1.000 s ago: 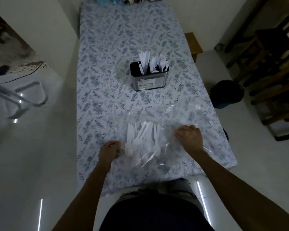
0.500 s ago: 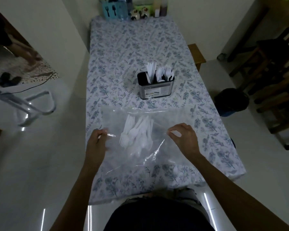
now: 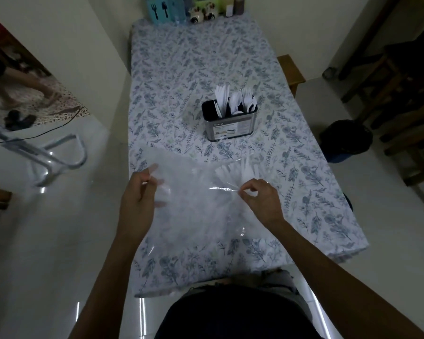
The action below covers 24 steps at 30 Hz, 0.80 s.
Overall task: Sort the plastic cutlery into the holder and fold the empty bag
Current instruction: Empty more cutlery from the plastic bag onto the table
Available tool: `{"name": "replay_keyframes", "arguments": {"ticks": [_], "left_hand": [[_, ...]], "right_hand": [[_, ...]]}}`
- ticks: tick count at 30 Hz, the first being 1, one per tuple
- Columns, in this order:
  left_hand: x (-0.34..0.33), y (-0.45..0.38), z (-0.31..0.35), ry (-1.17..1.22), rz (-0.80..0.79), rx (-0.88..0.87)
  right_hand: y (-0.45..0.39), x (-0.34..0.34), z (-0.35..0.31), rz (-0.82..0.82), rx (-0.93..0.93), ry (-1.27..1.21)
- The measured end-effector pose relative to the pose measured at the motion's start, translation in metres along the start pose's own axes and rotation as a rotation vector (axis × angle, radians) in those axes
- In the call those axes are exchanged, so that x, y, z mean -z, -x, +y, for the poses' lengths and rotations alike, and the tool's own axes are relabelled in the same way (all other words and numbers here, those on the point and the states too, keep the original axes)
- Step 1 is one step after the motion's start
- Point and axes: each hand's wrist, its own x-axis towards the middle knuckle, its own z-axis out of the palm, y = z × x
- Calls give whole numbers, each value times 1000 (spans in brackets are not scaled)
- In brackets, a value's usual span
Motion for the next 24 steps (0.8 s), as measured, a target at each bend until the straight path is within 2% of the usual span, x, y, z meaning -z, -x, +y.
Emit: {"name": "replay_keyframes", "arguments": {"ticks": [15, 21, 24], "left_hand": [[5, 9, 74, -56, -20, -176], [16, 9, 61, -31, 9, -147], [24, 1, 35, -161, 40, -73]], "right_hand": [[9, 19, -28, 118, 9, -92], [17, 17, -31, 136, -9, -66], [21, 11, -27, 65, -21, -21]]}}
